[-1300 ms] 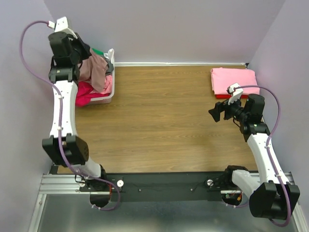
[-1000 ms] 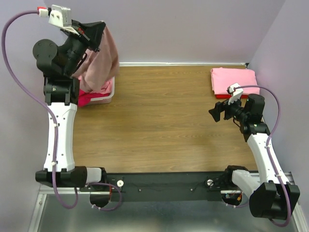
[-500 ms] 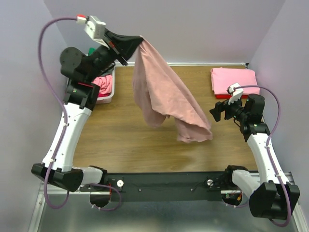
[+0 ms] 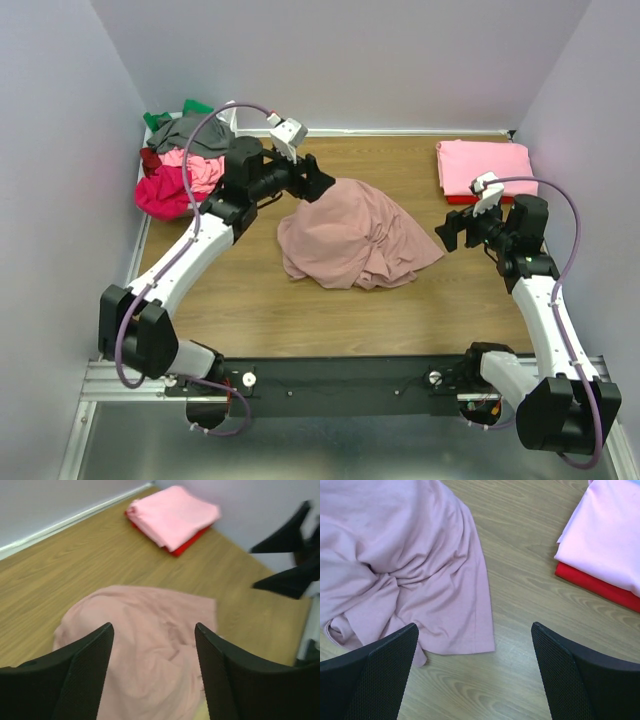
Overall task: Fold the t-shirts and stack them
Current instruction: Move the tshirt to the center of the board, then flatten the tshirt out
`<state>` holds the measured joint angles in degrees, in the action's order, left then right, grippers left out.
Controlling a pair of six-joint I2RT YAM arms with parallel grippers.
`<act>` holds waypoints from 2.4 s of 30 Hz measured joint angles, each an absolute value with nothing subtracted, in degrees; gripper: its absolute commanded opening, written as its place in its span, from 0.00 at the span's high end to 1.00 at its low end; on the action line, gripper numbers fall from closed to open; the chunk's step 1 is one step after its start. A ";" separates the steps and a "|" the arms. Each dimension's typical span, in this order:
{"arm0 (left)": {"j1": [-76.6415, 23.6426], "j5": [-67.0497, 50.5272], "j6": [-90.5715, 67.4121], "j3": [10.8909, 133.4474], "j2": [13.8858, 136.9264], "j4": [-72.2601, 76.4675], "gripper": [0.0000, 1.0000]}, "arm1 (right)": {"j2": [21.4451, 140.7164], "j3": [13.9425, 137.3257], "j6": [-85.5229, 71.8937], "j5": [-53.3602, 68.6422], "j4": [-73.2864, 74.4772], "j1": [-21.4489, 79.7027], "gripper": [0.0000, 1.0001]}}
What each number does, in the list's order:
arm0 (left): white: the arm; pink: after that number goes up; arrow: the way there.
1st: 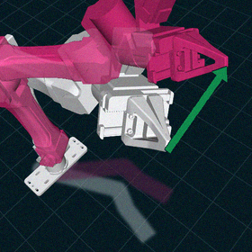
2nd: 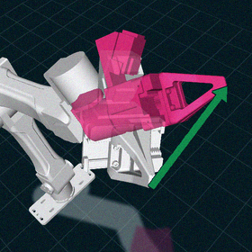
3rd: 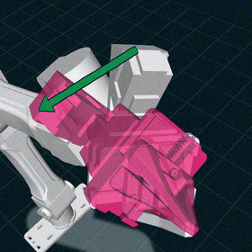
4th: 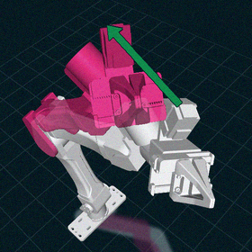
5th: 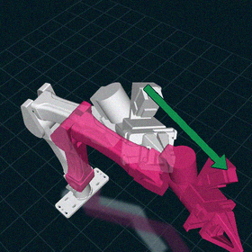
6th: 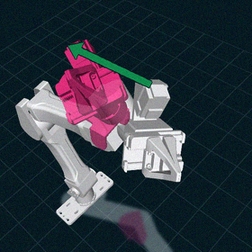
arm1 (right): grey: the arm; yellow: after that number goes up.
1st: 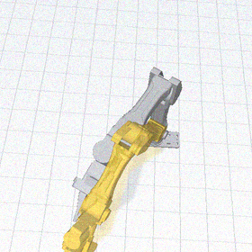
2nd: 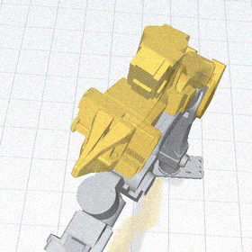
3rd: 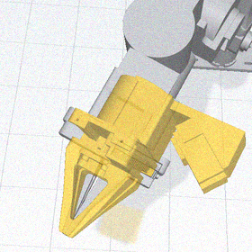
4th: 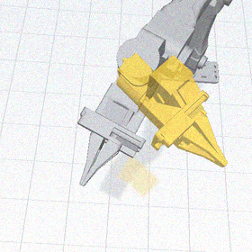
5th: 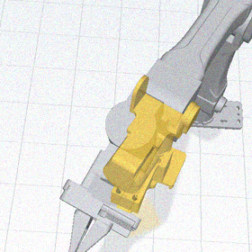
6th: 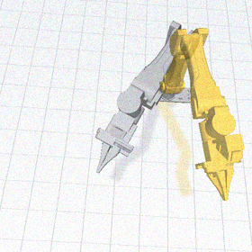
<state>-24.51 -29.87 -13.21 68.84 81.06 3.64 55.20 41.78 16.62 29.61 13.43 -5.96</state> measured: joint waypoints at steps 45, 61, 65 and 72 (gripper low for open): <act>-24.51 -17.26 -6.35 43.38 64.25 0.62 0.19 | 69.41 38.68 46.94 51.22 32.69 2.35 0.00; -28.36 -14.46 -43.66 32.95 65.47 0.38 0.23 | 83.05 47.16 38.70 28.29 27.55 17.15 0.06; -29.69 -13.43 -48.12 32.51 68.23 2.90 0.23 | 83.26 47.16 37.12 26.28 25.74 17.74 0.20; -30.24 -13.41 -50.98 32.29 73.52 5.72 0.24 | 84.86 47.16 35.27 25.67 24.62 18.17 0.47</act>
<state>-30.24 -13.41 -50.98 32.29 73.52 5.72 84.86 47.16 35.27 25.67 24.62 18.17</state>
